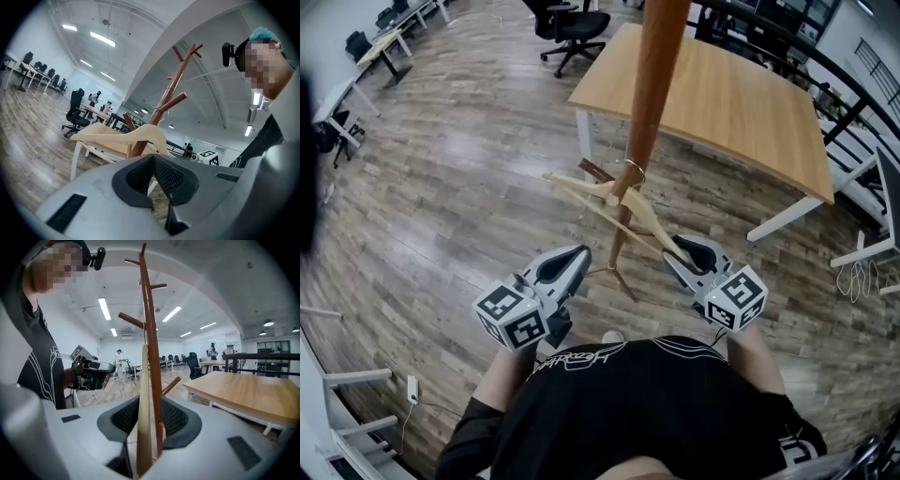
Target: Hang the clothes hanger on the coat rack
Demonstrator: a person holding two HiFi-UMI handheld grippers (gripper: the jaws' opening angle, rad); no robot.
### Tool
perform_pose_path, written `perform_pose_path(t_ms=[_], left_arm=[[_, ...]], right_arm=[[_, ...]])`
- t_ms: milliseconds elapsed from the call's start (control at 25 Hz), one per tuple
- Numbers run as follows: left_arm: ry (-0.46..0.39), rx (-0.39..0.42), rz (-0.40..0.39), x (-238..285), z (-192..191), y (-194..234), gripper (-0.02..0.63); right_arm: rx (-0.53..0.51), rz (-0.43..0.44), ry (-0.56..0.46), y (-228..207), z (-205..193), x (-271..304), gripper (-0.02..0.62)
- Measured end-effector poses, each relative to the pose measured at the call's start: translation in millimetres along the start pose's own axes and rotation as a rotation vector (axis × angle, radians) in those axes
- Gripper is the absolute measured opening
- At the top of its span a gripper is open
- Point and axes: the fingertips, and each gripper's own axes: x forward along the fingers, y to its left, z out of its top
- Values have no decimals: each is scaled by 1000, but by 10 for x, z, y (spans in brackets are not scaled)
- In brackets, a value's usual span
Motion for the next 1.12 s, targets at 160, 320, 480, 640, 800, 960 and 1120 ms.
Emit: perform_pose_path(t_ms=[160,320,480,640,800,960,1120], left_arm=[[16,3,-8,16,-108,-182,8],[33,-15,-26,56,-244,-498,8],[43,-5,-60,20,-407,-909,8],[48,-10,-79,-32,-616,-1357,8],[42,-1,-100,-198,-822,-1818,8],[29,5,-121,-413,-1047,-2285,8],[9,23,-157,-594,-1180,-2740,8]], right_arm=[[-11,-94,-75,-93,60,-373,184],[91,-195,-171,-233,38,-899,186],[146,-149,-223,63,-2,-1312,184],[124,-79,-237,543,-30,-1683,183],[136,-8,-282,1034,-9,-2059,107],[233,45,-295,1405,-111,-2416,61],[273,84,-316,1768,-181,-2739,49]])
